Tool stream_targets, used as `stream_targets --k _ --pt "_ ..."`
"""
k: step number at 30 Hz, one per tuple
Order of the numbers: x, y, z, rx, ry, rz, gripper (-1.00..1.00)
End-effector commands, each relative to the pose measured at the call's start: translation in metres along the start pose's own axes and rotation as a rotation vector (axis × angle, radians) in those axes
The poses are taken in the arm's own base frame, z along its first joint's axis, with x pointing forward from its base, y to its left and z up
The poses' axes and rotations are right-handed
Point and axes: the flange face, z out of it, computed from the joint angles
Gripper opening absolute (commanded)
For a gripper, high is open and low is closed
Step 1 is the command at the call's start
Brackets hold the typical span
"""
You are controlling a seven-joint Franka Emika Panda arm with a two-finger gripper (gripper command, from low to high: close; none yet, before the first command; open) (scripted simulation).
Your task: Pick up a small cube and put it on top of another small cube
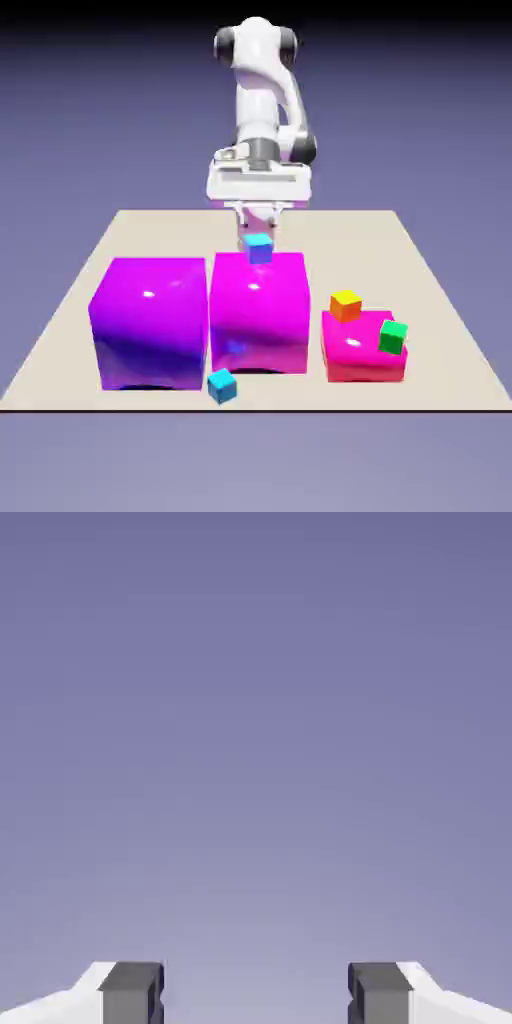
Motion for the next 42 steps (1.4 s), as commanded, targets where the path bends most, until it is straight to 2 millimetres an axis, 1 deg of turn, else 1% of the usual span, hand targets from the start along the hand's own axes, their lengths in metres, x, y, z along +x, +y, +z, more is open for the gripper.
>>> stream_targets --k 1,6,11,16,21,27,34,35,37,40,41,42 --pt "0.002 -0.004 0.01 -0.03 -0.03 -0.023 0.0" --pt "0.009 -0.018 0.062 -0.18 -0.183 -0.135 0.0" --pt "0.011 -0.023 0.116 -0.329 -0.336 -0.241 0.0" --pt "0.008 -0.021 0.17 -0.477 -0.489 -0.341 0.0" --pt "0.0 -0.01 0.223 -0.623 -0.643 -0.433 0.0" --pt "-0.014 0.012 0.284 -0.798 -0.827 -0.53 0.0" --pt "-0.036 0.05 0.347 -1.0 -1.043 -0.619 0.0" --pt "-0.04 0.056 0.355 -1.029 -1.074 -0.629 0.0" --pt "-0.041 0.058 0.357 -1.036 -1.082 -0.632 0.0" --pt "-0.069 0.109 0.376 -1.036 -1.082 -0.632 0.0" --pt "-0.071 0.112 0.377 -1.036 -1.083 -0.632 0.0" --pt "-0.071 0.112 0.377 -1.036 -1.083 -0.632 -1.0"
